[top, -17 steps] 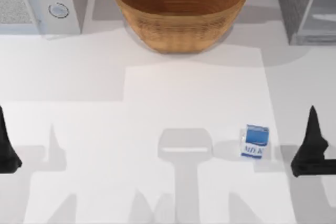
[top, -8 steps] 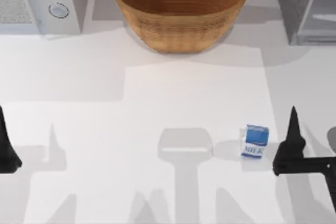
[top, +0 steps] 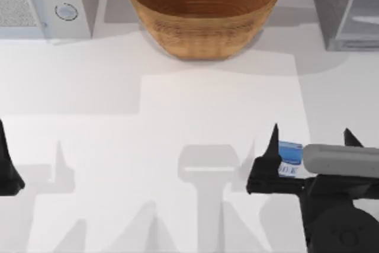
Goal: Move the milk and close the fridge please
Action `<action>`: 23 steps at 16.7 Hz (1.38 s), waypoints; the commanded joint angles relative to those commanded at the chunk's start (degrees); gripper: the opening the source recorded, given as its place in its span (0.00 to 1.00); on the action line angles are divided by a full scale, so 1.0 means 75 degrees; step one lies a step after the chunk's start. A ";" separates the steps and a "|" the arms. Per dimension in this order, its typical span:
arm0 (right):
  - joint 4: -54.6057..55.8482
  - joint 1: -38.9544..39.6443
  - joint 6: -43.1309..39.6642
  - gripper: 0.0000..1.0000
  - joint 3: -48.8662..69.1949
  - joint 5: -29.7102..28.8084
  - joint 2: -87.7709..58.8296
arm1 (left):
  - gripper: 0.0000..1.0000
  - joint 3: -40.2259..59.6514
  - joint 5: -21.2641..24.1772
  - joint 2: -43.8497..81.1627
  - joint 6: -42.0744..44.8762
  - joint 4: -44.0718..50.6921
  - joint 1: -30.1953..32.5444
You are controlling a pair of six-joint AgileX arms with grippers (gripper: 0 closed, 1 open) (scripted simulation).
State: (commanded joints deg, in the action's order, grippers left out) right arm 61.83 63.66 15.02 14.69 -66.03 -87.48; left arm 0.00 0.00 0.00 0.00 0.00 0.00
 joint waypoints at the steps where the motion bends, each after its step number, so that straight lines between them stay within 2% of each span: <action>1: 0.0226 0.0040 0.0209 1.00 0.0178 -0.0162 -0.0556 | 1.00 0.0000 0.0000 0.0000 0.0000 0.0000 0.0000; 7: 0.1152 0.0050 0.1109 1.00 0.0913 -0.1001 -0.3486 | 1.00 0.0000 0.0000 0.0000 0.0000 0.0000 0.0000; 11: 0.1392 0.0114 0.1314 1.00 0.1063 -0.1280 -0.4373 | 1.00 0.0000 0.0000 0.0000 0.0000 0.0000 0.0000; 18: 0.1497 0.0017 0.1214 1.00 0.1073 -0.1204 -0.4421 | 1.00 0.0000 0.0000 0.0000 0.0000 0.0000 0.0000; 23: 0.2468 -0.0654 0.0418 1.00 0.1312 -0.0576 -0.4852 | 1.00 0.0000 0.0000 0.0000 0.0000 0.0000 0.0000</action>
State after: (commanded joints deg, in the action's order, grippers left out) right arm 80.35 58.75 18.15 24.52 -70.35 -123.86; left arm 0.00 0.00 0.00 0.00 0.00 0.00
